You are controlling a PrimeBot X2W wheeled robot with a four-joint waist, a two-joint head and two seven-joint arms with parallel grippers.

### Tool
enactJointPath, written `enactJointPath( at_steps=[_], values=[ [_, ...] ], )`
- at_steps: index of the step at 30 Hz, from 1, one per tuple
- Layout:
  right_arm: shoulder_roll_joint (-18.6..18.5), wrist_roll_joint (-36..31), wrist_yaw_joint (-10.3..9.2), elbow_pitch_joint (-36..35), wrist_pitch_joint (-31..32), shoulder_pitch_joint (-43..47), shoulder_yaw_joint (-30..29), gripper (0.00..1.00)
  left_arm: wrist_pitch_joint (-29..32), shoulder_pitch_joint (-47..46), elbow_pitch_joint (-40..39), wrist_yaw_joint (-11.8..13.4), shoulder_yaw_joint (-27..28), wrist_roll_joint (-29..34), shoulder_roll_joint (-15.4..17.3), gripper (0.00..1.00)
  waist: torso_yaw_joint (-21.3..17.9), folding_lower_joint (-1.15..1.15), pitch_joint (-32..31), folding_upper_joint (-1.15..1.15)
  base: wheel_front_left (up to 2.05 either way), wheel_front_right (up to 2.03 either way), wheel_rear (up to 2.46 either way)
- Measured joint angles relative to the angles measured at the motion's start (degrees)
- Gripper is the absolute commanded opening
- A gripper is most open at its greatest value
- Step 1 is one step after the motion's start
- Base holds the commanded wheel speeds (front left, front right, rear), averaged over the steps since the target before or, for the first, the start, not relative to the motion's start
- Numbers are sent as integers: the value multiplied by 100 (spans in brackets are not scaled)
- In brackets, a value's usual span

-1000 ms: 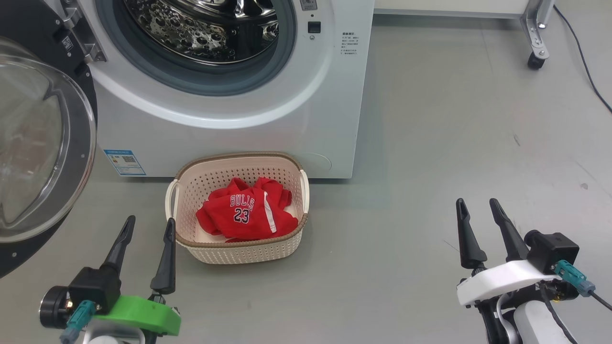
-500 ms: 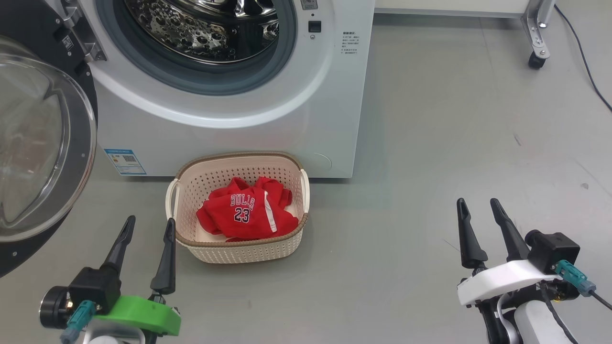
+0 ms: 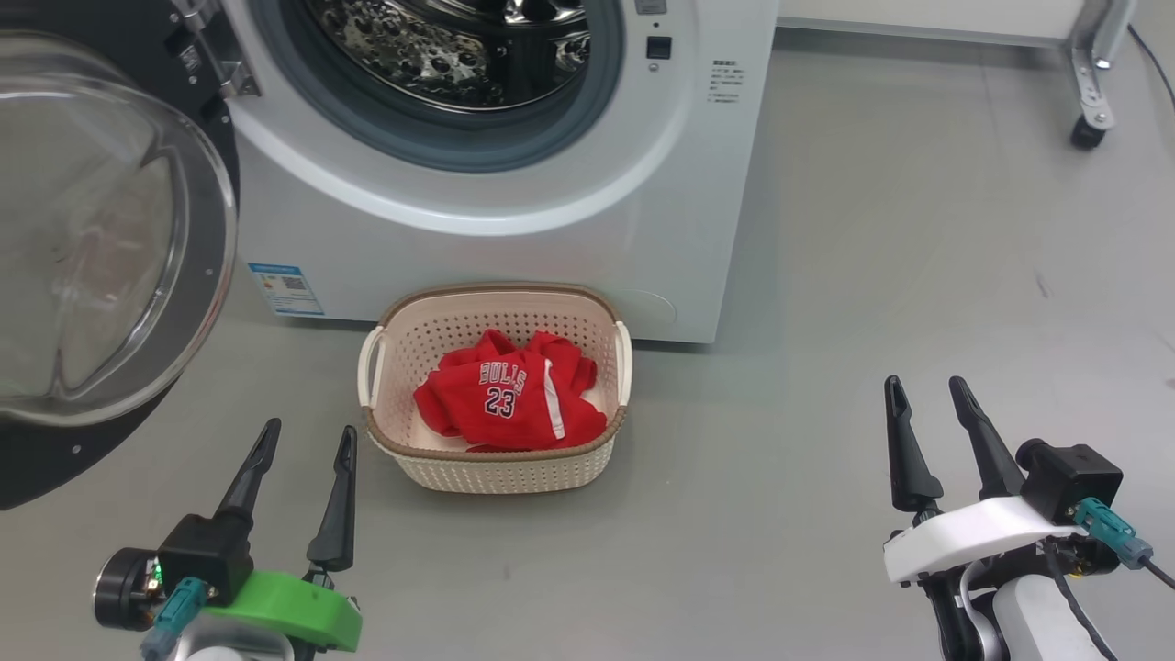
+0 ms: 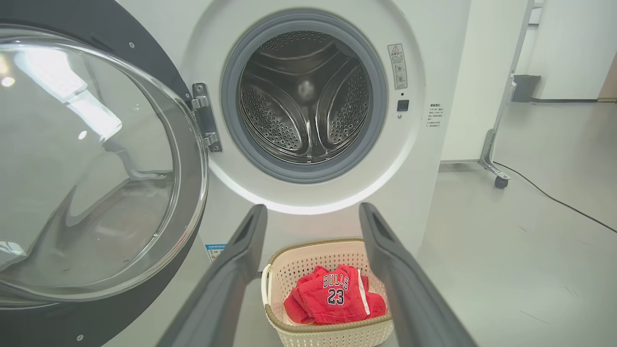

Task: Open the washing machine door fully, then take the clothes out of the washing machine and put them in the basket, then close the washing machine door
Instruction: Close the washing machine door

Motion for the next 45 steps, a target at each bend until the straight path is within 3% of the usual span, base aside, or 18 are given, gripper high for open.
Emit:
enactJointPath(
  at_steps=[31,45],
  values=[
    [24,18,0,1,1,125,432,100,0,93,36,126,30,129,15,100,1987,0,-179,0,0,0,0],
    [55,19,1,132,1,88,748,100,1,327,-191,247,208,126,101,100,2200,0,-248,0,0,0,0]
  ],
)
